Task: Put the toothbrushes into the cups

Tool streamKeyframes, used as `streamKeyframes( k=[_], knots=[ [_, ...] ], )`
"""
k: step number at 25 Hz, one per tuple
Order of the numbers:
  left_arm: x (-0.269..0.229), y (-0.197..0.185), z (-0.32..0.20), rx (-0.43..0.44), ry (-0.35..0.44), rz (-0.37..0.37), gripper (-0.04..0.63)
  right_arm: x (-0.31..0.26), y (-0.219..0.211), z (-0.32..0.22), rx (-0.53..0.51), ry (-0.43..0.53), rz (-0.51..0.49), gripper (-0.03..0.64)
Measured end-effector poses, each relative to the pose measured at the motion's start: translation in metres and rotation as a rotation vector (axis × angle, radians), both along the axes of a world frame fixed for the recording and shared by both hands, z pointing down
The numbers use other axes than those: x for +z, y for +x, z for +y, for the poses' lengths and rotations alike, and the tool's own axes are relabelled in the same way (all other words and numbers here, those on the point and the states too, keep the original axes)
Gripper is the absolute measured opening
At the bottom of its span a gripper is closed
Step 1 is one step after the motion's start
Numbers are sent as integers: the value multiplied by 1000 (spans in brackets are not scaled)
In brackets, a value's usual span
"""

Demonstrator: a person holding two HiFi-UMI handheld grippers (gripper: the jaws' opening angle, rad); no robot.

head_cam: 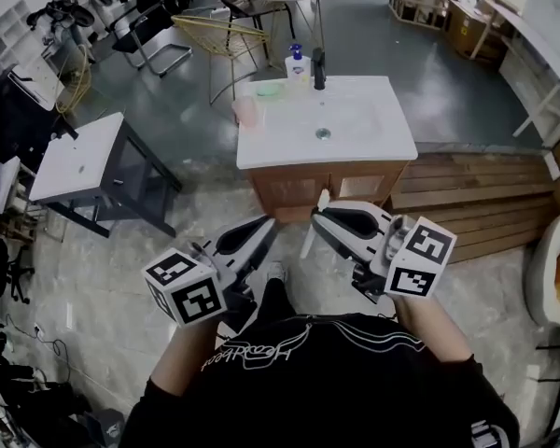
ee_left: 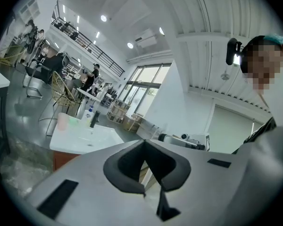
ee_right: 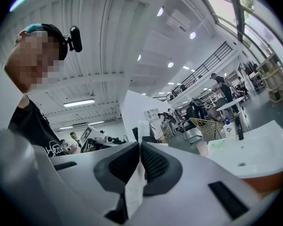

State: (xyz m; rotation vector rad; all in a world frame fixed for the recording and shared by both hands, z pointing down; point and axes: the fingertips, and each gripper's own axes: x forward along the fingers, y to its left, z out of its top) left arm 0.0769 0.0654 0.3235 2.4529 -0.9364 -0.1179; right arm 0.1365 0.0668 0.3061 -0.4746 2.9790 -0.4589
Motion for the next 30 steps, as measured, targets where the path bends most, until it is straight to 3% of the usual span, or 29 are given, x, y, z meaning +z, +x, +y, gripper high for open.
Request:
streamKeyframes(
  k=[19, 30],
  knots=[
    [13, -150, -236, 47, -71, 68, 6, 9, -146, -235, 78, -83, 55, 37],
    [21, -179, -310, 98, -81, 95, 6, 8, -169, -308, 165, -81, 94, 37]
  ],
)
